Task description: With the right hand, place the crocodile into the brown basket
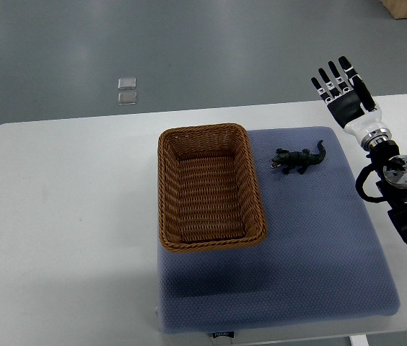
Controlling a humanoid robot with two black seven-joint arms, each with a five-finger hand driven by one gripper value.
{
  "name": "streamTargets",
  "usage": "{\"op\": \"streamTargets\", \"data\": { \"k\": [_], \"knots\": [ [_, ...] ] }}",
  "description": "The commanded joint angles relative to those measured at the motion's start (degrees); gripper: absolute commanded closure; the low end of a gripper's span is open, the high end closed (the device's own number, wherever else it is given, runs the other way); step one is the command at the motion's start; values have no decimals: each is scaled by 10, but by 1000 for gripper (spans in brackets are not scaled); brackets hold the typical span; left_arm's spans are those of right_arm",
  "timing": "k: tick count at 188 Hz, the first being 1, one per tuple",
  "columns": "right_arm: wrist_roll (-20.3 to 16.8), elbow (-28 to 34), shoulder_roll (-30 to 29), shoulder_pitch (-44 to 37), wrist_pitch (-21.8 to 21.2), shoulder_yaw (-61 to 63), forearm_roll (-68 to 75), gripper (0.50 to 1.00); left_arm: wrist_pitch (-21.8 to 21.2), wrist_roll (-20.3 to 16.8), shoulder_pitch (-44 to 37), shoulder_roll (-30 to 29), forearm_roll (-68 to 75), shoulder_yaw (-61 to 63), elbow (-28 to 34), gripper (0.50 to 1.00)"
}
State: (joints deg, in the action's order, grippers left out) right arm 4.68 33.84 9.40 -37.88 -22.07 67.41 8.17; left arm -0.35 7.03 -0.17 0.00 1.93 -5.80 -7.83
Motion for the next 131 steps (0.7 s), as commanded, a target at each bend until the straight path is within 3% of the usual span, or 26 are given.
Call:
{"op": "streamTargets", "data": {
  "k": [1,79,131],
  "knots": [
    [1,0,0,0,0,0,0,570,0,0,0,0,0,0,0,500],
    [-2,1,8,-5,-7,-3,-10,570,0,0,0,0,0,-1,1,500],
    [-12,10,30,-33,-24,-65,-106,570,0,0,0,0,0,-1,1,500]
  ]
}}
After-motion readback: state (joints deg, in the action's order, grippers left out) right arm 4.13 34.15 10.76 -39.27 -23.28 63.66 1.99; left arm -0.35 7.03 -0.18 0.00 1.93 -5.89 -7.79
